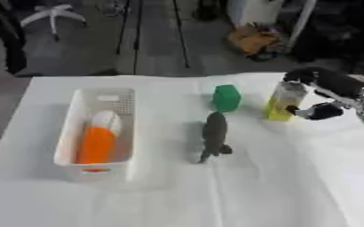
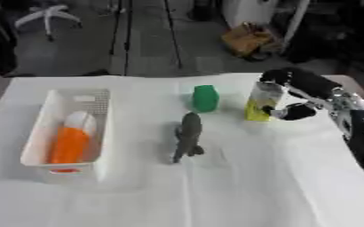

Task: Pick up objects on the table and place them in the box.

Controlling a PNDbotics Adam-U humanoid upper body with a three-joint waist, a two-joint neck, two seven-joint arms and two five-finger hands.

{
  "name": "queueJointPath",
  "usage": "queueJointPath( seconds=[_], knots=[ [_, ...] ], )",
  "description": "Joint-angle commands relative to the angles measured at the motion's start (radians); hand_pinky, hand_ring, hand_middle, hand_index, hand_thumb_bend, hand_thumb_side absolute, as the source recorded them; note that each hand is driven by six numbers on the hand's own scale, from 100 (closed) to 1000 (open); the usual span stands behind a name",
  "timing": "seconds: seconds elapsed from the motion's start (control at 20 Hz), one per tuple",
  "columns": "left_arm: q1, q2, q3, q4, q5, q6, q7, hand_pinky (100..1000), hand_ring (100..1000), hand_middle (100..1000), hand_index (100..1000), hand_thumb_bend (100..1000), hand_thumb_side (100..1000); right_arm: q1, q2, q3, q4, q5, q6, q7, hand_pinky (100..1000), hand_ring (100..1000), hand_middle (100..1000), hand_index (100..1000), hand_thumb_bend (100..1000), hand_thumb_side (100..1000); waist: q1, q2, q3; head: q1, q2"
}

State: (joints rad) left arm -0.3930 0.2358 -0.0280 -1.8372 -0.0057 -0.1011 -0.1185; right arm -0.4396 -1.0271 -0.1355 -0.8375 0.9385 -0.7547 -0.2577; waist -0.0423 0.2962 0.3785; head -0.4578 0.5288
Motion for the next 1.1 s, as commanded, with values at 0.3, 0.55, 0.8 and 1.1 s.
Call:
queueJointPath(
  seconds=[0.3, 0.55, 0.8, 1.1],
  knots=[
    [-0.006, 0.021, 0.006, -0.012, 0.004, -0.002, -0.004, 505, 720, 846, 926, 394, 956, -0.003, -0.06, -0.01, -0.001, -0.005, 0.003, 0.002, 872, 839, 884, 943, 397, 543, 0.013, -0.005, 0.002, -0.004, 0.001],
    [-0.006, 0.021, 0.005, -0.012, 0.005, -0.002, -0.006, 505, 720, 846, 926, 394, 956, -0.002, -0.06, -0.01, 0.0, -0.01, 0.004, 0.006, 872, 839, 884, 943, 397, 543, 0.014, -0.006, 0.003, -0.006, 0.0],
    [-0.006, 0.021, 0.006, -0.012, 0.006, -0.002, -0.005, 504, 710, 844, 926, 397, 955, 0.001, -0.056, -0.007, 0.007, -0.017, 0.005, 0.014, 649, 654, 735, 926, 399, 515, 0.016, -0.008, 0.003, -0.01, -0.004],
    [-0.005, 0.02, 0.007, -0.013, 0.007, -0.002, -0.004, 503, 707, 844, 926, 398, 955, 0.002, -0.055, -0.005, 0.009, -0.024, -0.003, 0.023, 518, 537, 611, 917, 394, 465, 0.017, -0.008, 0.001, -0.013, -0.005]
  ],
)
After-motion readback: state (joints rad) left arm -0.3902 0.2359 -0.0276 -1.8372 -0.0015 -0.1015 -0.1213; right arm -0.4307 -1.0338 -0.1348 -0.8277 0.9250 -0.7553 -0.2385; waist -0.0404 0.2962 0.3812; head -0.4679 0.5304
